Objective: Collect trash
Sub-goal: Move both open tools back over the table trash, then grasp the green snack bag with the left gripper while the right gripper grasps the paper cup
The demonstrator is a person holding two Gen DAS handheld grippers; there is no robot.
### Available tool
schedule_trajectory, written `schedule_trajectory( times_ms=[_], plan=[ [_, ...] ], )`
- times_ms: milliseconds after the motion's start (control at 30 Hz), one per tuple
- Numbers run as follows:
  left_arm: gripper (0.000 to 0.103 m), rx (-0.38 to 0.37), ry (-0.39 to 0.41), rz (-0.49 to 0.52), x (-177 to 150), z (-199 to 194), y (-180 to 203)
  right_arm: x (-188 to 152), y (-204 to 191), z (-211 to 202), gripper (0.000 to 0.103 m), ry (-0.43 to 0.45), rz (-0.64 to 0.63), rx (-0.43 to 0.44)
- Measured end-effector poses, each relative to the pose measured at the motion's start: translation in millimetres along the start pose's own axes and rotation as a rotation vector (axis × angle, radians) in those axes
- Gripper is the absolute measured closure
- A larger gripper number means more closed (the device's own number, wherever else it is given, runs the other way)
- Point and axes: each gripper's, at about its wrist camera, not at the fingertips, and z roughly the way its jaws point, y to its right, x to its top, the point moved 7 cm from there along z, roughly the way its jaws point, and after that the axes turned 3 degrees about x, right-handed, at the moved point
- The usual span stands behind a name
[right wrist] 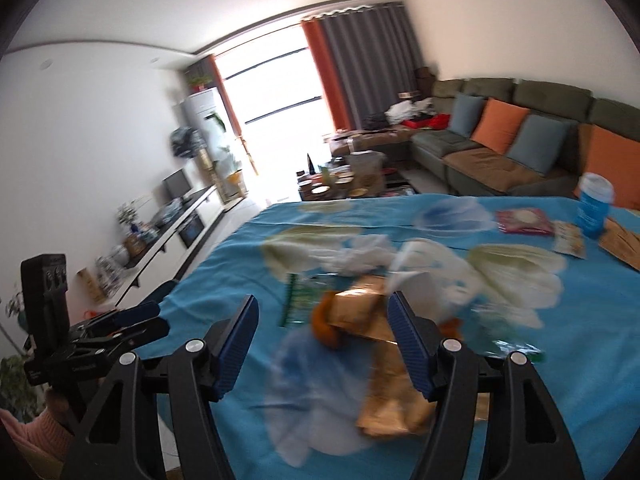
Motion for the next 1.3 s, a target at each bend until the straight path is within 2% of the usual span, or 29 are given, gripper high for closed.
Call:
schedule_trajectory(
  times_ms=[133,300,567,700,900,1000,1067,1200,1267,1300],
  plan=[
    [0.028,-0.038,-0.033,0.050,-2,21,31,-2,30,-7,0.038,0.016,0.051,-0.053],
    [0.034,-0.052,-0.081,0.066,2,49,45,-8,50,-7,0.038,0.005,0.073,-0.071],
    [0.050,-0.056,-0.192,0.045,13,104,49,1,51,13,0.038,-0.025,0.048,-0.071],
    [0.054,-0.037,-0.236,0.047,12,127,49,4,52,40,0.038,-0.072,0.016,-0.126],
    [0.065,-0.053,-0.277,0.020,15,146,44,3,47,61,0.037,-0.114,-0.031,-0.180],
    [0.077,-0.068,-0.296,0.009,15,153,45,3,48,65,0.037,-0.124,-0.035,-0.192],
    [0.084,-0.082,-0.306,0.006,14,155,47,3,50,65,0.040,-0.124,-0.042,-0.202],
    [0.088,-0.096,-0.303,0.003,14,155,48,-1,54,64,0.057,-0.141,-0.041,-0.206],
    [0.090,-0.098,-0.301,0.002,14,154,48,-3,56,63,0.058,-0.146,-0.041,-0.201],
    [0.090,-0.101,-0.298,0.001,14,153,47,-4,57,62,0.063,-0.144,-0.041,-0.198]
  ],
)
